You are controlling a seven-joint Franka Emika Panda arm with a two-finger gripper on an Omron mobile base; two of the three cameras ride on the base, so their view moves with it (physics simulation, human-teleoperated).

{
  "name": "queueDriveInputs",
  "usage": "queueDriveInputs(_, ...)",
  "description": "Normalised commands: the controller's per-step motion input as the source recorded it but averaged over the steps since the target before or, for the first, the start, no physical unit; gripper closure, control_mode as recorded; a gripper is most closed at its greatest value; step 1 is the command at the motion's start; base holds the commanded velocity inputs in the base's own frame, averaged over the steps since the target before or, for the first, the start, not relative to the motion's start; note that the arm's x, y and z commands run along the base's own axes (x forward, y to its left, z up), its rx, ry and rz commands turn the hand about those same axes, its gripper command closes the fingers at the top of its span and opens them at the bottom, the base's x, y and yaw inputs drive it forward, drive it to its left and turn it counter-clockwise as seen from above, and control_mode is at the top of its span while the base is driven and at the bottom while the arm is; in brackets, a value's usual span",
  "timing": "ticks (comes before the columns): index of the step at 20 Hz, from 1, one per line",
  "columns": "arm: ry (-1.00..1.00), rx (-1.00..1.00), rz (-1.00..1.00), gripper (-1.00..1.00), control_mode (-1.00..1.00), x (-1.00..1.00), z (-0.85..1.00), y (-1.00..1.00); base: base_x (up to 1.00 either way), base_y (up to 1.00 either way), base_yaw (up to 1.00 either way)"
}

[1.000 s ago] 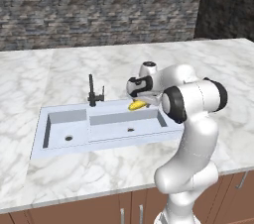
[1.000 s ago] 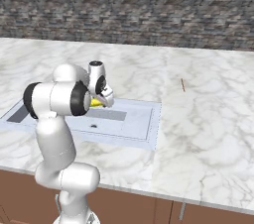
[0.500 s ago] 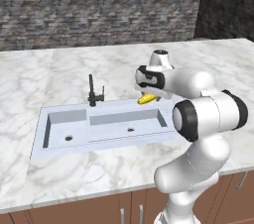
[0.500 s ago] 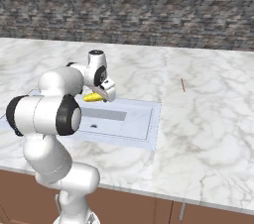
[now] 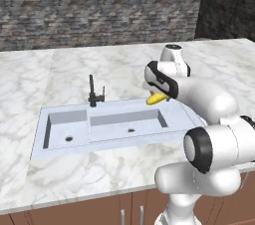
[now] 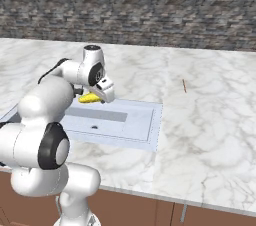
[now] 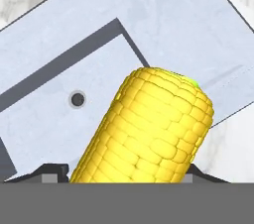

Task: Turn on the sink faucet. Then move the corn from the counter to the sink. Turn off the sink. Move the vegetable from the sink to the pot next to the stove. Finally move the pot to the front right burner.

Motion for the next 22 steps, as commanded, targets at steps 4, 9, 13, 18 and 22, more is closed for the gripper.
queueDriveInputs(4, 0.0, -0.02, 0.01, 1.0, -1.0, -0.02, 0.01, 0.04, 0.0, 0.0, 0.0)
queueDriveInputs(9, -0.02, 0.0, 0.0, 1.0, -1.0, -0.04, 0.0, 0.0, 0.0, 0.0, 0.0)
queueDriveInputs(13, -0.03, 0.0, 0.0, 1.0, 1.0, -0.07, 0.0, -0.03, -0.25, -0.3, -0.17)
queueDriveInputs(18, 0.0, 0.0, 0.0, 1.0, 1.0, 0.0, 0.0, 0.0, -0.25, -0.44, -0.44)
queueDriveInputs(22, 0.0, 0.0, 0.0, 1.0, 1.0, 0.0, 0.0, 0.0, -0.09, -0.08, -0.65)
